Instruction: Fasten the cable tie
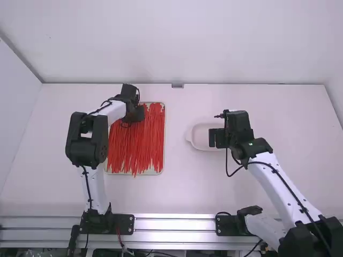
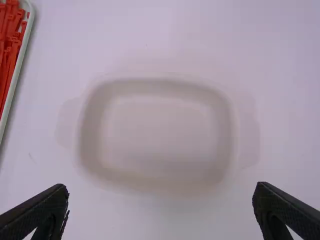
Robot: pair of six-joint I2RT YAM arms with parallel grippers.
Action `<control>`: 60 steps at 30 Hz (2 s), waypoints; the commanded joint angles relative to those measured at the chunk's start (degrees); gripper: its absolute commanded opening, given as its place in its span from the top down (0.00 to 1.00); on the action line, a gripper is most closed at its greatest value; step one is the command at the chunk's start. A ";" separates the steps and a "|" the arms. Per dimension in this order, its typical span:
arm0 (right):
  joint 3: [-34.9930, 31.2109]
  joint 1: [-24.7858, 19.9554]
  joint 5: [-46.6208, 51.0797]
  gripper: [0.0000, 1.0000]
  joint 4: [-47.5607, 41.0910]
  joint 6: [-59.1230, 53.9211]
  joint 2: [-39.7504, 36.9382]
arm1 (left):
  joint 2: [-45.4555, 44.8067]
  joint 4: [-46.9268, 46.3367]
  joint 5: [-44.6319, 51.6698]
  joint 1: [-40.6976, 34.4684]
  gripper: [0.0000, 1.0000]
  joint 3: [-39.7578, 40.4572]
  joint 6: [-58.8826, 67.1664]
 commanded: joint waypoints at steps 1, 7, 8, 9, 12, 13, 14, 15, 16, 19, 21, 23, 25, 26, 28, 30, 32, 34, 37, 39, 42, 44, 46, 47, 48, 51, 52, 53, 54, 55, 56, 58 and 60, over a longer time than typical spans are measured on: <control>1.70 0.11 0.28 0.02 -0.20 0.07 0.37 | 0.66 -0.31 -0.24 -0.33 0.85 -0.81 -0.26; 1.70 0.11 0.28 0.02 -0.33 0.07 0.37 | 0.66 0.17 -0.24 -0.33 0.89 -0.81 -1.25; 1.70 0.11 0.31 0.02 -0.35 0.07 0.37 | 0.66 0.20 -0.26 -0.33 0.89 -0.81 -1.25; 1.70 0.11 0.28 0.02 -0.33 0.04 0.37 | 0.66 0.22 -0.26 -0.33 0.90 -0.81 -1.22; 1.70 0.11 0.28 0.02 -0.33 0.09 0.37 | 0.66 0.24 -0.26 -0.33 0.91 -0.81 -1.27; 1.70 0.11 0.28 0.02 -0.31 0.07 0.37 | 0.66 0.39 -0.26 -0.33 0.91 -0.81 -1.25; 1.70 0.11 0.28 0.02 -0.31 0.07 0.37 | 0.66 0.66 -0.28 -0.33 0.92 -0.79 -1.27; 1.70 0.11 0.28 0.02 -0.31 0.07 0.37 | 0.66 0.66 -0.28 -0.33 0.92 -0.79 -1.27; 1.70 0.11 0.26 0.02 -0.31 0.11 0.37 | 0.66 1.22 -0.22 -0.26 0.92 -0.79 -1.29; 1.70 0.11 0.24 0.02 -0.31 0.24 0.37 | 0.63 1.95 -0.22 -0.28 0.93 -0.63 -1.92; 1.70 0.11 0.26 0.02 -0.28 0.24 0.37 | 0.63 1.16 -0.28 -0.17 0.94 0.33 -1.88; 1.70 0.11 0.07 0.02 -0.28 0.20 0.37 | 0.63 -0.11 -0.28 -0.35 0.94 1.53 -1.88; 1.70 0.11 0.11 0.01 -0.28 0.13 0.37 | 0.63 -1.81 -0.24 -0.20 0.96 3.28 -1.62; 1.70 0.17 0.07 0.02 -0.28 0.07 0.37 | 0.55 -3.13 -0.28 -0.31 0.96 4.59 -1.66; 1.70 0.39 0.11 0.02 -0.28 0.07 0.37 | 0.52 -4.94 -0.24 -0.26 0.97 6.40 -1.66; 1.70 0.83 0.09 0.02 -0.26 0.09 0.37 | 0.17 -7.10 -0.28 -0.28 0.98 8.37 -1.68; 1.70 1.11 0.15 0.01 -0.09 0.02 0.37 | -0.42 -9.27 -0.33 -0.28 0.99 10.56 -1.66; 1.70 1.33 0.17 0.02 -0.07 0.02 0.37 | -1.01 -11.06 -0.48 -0.24 0.98 12.44 -1.68; 1.70 1.18 0.31 0.02 -0.07 0.04 0.37 | -2.14 -13.51 -0.48 -0.20 0.99 14.73 -1.68; 1.70 1.20 0.31 0.02 -0.04 0.04 0.37 | -3.96 -15.39 -0.46 -0.35 0.99 16.17 -1.68; 1.70 1.20 0.33 0.02 0.28 0.04 0.37 | -6.84 -16.46 -0.46 -0.37 0.99 17.09 -1.68; 1.70 1.27 0.31 0.02 0.50 0.02 0.37 | -8.81 -16.90 -0.48 -0.20 0.99 17.29 -1.68; 1.70 1.31 0.31 0.02 0.66 0.02 0.37 | -12.17 -17.81 -0.81 -0.50 0.99 17.20 -1.66; 1.70 1.16 0.31 0.02 0.68 0.02 0.37 | -13.70 -18.51 -1.88 -0.70 0.99 17.20 -1.70; 1.70 1.14 0.33 0.02 0.66 0.02 0.37 | -15.02 -19.04 -2.67 -0.81 0.99 17.20 -1.66; 1.70 1.20 0.31 0.02 0.68 0.07 0.37 | -18.47 -20.59 -5.01 -1.53 0.99 17.20 -1.68; 1.70 1.36 0.33 0.02 0.74 0.04 0.37 | -20.09 -21.35 -5.31 -1.90 0.99 17.18 -1.64; 1.70 1.33 0.33 0.02 0.76 0.02 0.37 | -21.75 -22.08 -5.44 -2.34 0.99 17.05 -1.60; 1.70 1.22 0.33 0.02 0.76 0.02 0.37 | -22.49 -22.34 -5.40 -2.58 0.99 16.98 -1.57; 1.70 1.20 0.31 0.02 0.79 0.07 0.37 | -24.06 -22.58 -5.35 -3.13 0.99 16.76 -1.36; 1.70 1.20 0.31 0.02 0.79 0.04 0.37 | -25.24 -22.56 -5.49 -3.56 0.99 16.46 -1.40; 1.70 1.38 0.31 0.02 0.74 0.04 0.37 | -28.00 -22.58 -7.43 -4.70 0.98 15.63 -1.46; 1.70 1.29 0.28 0.02 0.72 0.09 0.37 | -30.05 -22.95 -9.40 -5.55 0.99 14.91 -1.46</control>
